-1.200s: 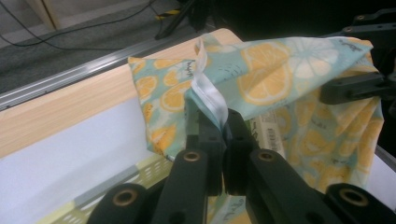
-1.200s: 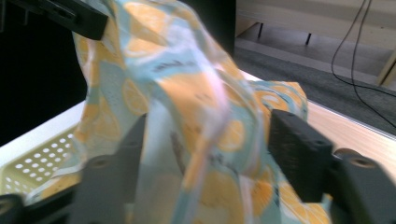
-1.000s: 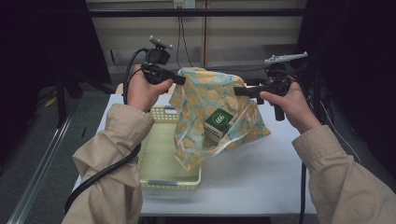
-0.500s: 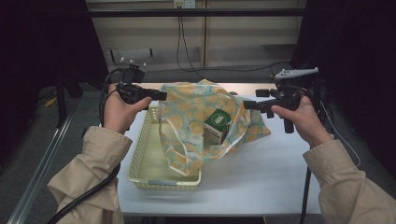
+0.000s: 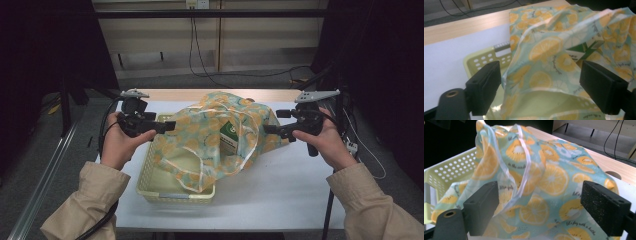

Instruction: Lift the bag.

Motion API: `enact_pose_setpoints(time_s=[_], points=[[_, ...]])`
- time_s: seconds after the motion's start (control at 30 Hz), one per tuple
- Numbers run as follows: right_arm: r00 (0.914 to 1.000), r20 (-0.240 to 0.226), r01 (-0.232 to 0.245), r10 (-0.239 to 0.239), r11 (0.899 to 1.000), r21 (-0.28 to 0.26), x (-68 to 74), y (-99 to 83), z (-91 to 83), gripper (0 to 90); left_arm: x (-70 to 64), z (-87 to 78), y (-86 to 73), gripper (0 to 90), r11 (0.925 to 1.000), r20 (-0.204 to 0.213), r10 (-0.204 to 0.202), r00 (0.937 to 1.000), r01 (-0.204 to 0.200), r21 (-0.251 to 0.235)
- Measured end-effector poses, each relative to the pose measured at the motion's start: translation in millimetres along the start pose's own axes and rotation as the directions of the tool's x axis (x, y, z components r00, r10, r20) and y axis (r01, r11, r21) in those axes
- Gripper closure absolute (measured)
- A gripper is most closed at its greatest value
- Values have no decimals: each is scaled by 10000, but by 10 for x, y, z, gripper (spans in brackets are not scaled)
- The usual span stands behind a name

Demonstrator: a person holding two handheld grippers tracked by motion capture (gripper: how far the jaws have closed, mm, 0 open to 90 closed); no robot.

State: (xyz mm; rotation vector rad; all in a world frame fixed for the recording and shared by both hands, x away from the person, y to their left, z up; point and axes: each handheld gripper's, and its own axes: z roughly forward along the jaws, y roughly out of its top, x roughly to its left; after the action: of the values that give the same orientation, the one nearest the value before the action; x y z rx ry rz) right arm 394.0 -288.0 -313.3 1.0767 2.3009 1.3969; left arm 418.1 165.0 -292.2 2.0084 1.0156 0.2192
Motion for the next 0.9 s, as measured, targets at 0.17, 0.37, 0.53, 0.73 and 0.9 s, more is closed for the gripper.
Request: enact_pose_setpoints(time_s=[0.17, 0.37, 0.53, 0.73, 0.9], points=[[9999, 72, 72, -73, 9999, 114, 53, -195, 41, 149, 9, 7, -177, 139, 10000, 147, 13, 9999, -12, -27], [9998, 109, 184, -187, 9995, 257, 102, -407, 48, 149, 58, -30, -377, 101, 9985, 226, 436, 9988, -443, 334], [9993, 340, 108, -122, 9991, 400, 77, -565, 32, 149, 95, -52, -517, 93, 9985, 261, 334, 9991, -344, 422], [9995, 322, -26, 10, 9988, 489, 57, -706, 15, 150, 116, -72, -634, 91, 9968, 305, 316, 9990, -338, 726], [9993, 364, -36, 7, 9969, 792, 63, -801, 39, 151, 130, -98, -703, 91, 9958, 327, 349, 9989, -375, 836]])
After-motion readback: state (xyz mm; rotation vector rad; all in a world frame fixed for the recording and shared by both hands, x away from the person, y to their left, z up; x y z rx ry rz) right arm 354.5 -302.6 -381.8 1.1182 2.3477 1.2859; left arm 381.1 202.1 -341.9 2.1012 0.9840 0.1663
